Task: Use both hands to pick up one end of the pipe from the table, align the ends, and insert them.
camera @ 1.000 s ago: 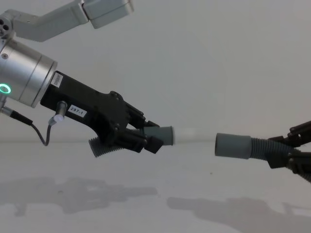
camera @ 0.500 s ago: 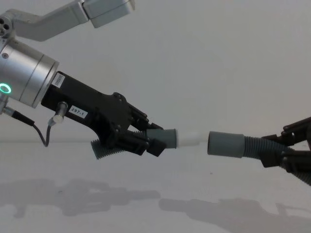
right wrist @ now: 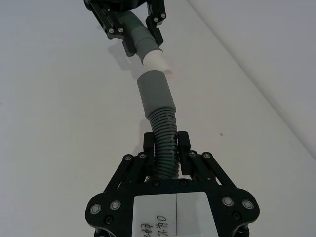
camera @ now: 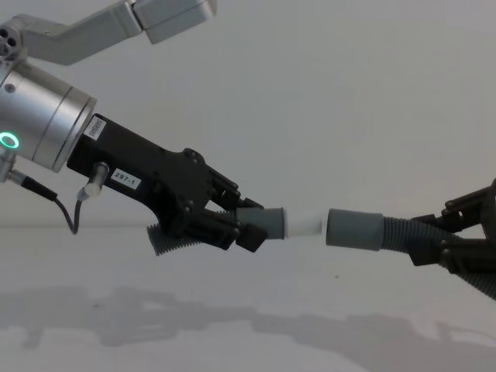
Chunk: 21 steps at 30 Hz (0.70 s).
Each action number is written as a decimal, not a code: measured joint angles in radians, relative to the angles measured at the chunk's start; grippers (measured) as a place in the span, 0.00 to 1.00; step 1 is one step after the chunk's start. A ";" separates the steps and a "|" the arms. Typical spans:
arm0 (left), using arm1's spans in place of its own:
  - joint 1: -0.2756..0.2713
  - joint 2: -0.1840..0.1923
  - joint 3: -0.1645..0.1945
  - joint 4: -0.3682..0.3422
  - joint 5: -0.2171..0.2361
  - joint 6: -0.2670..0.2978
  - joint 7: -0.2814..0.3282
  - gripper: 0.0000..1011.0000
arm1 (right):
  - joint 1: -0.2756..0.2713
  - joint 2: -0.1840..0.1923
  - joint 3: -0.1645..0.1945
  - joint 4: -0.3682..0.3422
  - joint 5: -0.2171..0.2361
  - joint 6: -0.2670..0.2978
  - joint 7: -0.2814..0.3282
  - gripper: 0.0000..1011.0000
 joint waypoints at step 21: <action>-0.008 0.002 0.013 0.013 -0.028 -0.008 -0.007 0.36 | 0.030 -0.003 -0.024 0.016 0.013 0.018 -0.011 0.27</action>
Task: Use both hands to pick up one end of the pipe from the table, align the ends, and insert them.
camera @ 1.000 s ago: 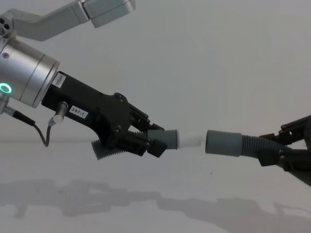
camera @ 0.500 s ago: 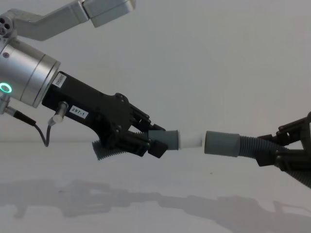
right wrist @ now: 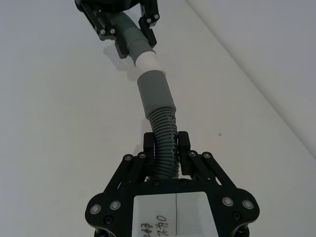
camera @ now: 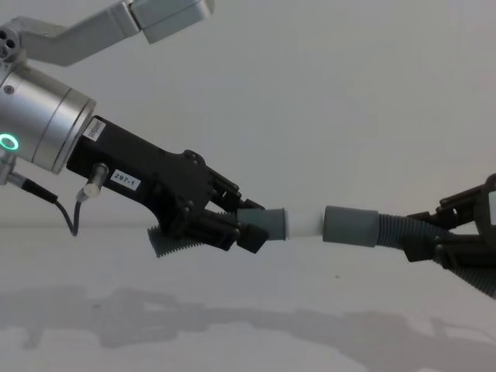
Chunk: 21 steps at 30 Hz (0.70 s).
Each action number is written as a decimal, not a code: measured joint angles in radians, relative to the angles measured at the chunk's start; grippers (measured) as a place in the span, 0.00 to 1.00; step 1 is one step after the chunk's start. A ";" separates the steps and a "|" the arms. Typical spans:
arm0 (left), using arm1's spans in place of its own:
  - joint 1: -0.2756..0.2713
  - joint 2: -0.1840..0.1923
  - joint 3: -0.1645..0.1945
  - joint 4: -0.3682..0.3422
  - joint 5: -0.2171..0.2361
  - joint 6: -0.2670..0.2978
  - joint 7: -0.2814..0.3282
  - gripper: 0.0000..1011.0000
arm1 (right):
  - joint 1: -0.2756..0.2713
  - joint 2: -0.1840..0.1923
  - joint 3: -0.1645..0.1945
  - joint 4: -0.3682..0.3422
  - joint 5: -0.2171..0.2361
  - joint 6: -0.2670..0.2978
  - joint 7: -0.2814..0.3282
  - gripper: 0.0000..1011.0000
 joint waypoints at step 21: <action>-0.022 -0.022 0.022 0.040 -0.022 -0.012 -0.015 0.36 | 0.021 0.000 -0.014 -0.005 0.023 -0.002 -0.002 0.27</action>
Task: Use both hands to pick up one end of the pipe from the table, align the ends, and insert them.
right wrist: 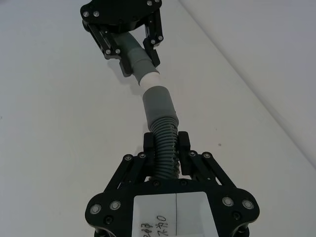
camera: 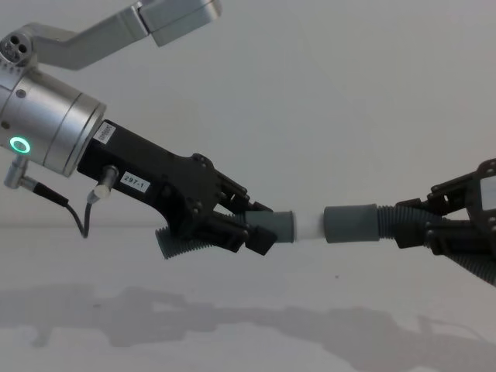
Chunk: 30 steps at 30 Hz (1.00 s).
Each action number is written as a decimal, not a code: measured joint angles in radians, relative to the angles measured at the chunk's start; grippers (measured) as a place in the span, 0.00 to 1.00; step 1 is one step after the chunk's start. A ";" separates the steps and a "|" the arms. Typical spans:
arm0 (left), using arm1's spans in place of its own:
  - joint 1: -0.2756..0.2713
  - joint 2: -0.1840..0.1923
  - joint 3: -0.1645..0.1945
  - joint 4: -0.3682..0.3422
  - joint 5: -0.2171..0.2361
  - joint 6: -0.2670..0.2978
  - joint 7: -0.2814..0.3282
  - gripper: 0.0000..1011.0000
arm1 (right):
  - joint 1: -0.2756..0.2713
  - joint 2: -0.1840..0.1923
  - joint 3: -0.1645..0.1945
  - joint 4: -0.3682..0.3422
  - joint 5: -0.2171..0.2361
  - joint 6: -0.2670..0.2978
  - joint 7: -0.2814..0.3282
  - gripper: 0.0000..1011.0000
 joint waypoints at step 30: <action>-0.025 0.001 0.021 0.028 -0.018 -0.011 0.003 0.36 | 0.026 0.011 -0.025 0.025 0.023 0.007 -0.004 0.27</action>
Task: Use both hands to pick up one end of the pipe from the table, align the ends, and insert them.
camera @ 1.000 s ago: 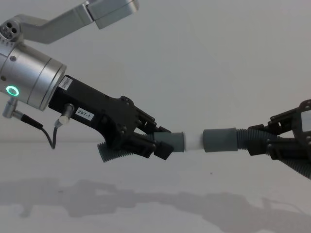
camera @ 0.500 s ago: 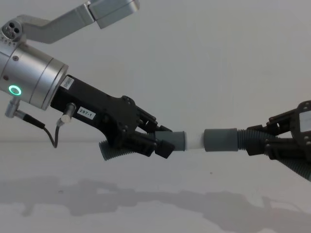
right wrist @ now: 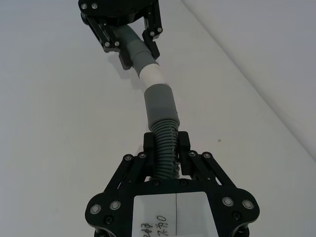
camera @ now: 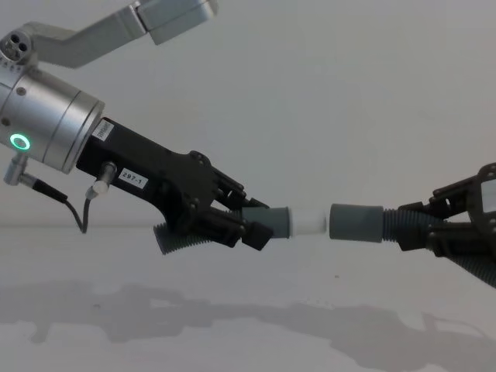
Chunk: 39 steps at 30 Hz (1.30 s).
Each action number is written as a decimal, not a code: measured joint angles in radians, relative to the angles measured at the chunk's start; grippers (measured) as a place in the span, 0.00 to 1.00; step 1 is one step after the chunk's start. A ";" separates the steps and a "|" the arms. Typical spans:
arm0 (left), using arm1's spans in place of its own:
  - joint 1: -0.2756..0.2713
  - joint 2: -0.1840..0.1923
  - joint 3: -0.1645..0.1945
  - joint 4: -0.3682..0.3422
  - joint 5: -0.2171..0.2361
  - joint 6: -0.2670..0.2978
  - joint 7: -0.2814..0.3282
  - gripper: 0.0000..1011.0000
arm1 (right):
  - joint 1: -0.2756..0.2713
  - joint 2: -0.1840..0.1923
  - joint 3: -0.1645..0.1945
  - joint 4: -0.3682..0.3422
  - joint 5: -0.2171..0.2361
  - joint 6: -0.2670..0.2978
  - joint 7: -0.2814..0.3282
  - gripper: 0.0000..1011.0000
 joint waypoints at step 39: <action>-0.018 0.001 0.030 0.011 -0.029 -0.019 -0.003 0.36 | 0.031 0.013 -0.036 0.019 0.023 -0.020 0.001 0.27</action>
